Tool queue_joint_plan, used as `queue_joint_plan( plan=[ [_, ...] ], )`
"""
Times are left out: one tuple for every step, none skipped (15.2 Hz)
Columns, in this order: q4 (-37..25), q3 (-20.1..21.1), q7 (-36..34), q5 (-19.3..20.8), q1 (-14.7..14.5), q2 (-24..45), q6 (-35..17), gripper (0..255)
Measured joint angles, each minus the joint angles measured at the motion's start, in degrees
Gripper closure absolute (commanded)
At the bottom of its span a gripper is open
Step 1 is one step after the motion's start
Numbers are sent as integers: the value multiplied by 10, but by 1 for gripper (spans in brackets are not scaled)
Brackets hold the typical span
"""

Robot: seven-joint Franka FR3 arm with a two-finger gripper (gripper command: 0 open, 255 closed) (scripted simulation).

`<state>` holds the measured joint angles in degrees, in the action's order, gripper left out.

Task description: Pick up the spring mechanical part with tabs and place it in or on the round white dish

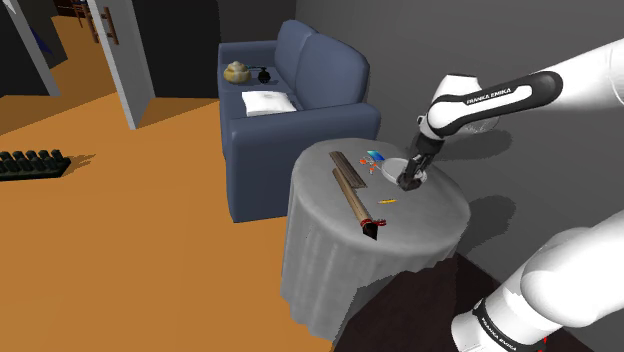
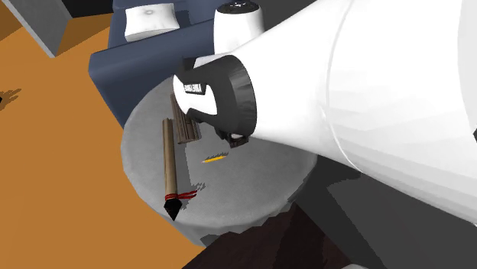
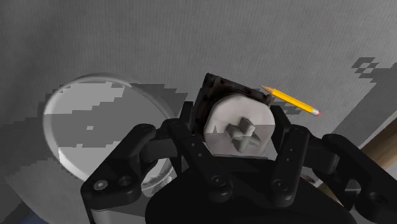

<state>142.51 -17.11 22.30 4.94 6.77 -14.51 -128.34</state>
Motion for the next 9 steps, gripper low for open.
queue_joint_plan(
  plan=[
    [-4, 1, -1, 1, 0, -6, 9, 255],
    [-6, 2, -2, 2, 1, -10, 17, 255],
    [-13, 3, -3, 2, 0, -13, 26, 255],
    [-19, 3, -3, 2, 0, -15, 34, 255],
    [-24, 4, -3, 2, 0, -19, 43, 255],
    [-28, 5, -4, 3, 0, -23, 51, 255],
    [-33, 6, -5, 3, 1, -26, 59, 255],
    [-36, 7, -5, 4, 1, -32, 68, 255],
    [-42, 8, -6, 4, 1, -34, 75, 255]
  ],
)
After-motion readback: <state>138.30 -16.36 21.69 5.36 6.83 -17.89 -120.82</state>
